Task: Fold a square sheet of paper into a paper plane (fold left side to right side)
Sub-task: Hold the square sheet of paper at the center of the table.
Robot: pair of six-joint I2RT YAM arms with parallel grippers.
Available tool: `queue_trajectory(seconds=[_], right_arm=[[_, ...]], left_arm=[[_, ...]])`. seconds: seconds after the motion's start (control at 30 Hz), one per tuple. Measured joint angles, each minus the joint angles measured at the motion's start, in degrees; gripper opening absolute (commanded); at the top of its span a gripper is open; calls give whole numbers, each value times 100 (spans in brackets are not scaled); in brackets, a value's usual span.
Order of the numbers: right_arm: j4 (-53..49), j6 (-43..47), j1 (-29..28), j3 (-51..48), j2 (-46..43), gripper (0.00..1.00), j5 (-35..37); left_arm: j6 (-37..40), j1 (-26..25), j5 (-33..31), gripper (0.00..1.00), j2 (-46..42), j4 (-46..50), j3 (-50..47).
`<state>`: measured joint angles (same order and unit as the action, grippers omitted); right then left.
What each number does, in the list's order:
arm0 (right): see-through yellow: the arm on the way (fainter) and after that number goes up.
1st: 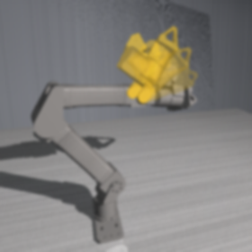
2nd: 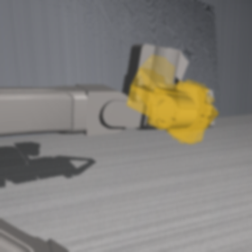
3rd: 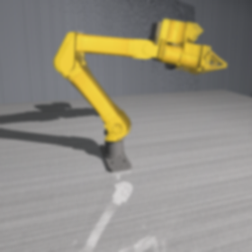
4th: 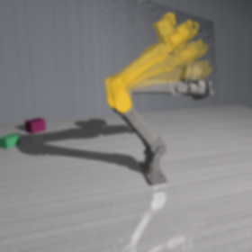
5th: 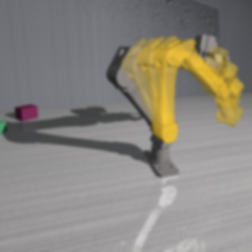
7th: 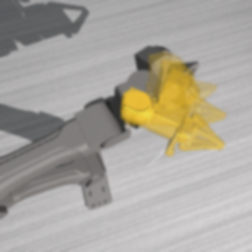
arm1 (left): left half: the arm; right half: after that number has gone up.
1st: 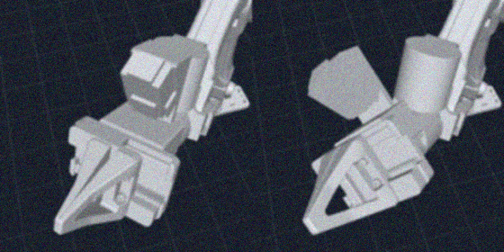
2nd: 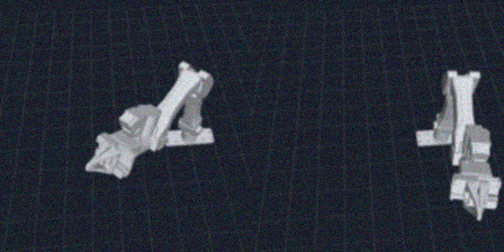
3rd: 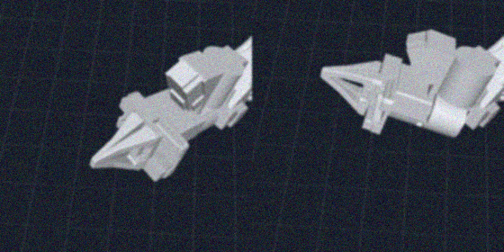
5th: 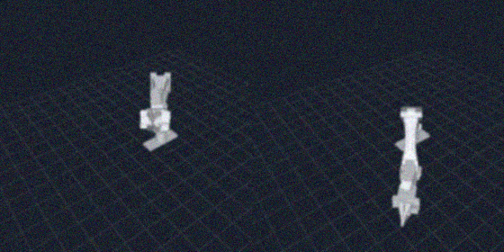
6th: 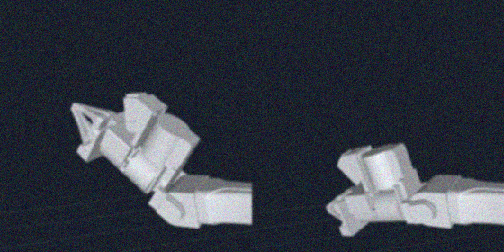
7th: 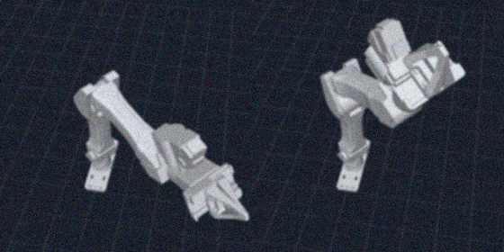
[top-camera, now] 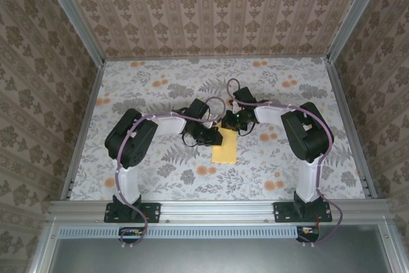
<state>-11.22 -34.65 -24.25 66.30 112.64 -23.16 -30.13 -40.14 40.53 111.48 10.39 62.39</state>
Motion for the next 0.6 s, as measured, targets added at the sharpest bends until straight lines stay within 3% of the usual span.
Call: queue_trajectory(seconds=[0.27, 0.43, 0.6], right_arm=[[70, 7, 9, -2, -76, 21, 35], [42, 33, 96, -144, -610, 27, 186], [-94, 28, 127, -765, -1676, 19, 304]], left_arm=[[-20, -70, -129, 12, 0, -72, -142], [-50, -72, -131, 11, -11, -122, -170], [-125, -76, -131, 11, -13, -170, -190]])
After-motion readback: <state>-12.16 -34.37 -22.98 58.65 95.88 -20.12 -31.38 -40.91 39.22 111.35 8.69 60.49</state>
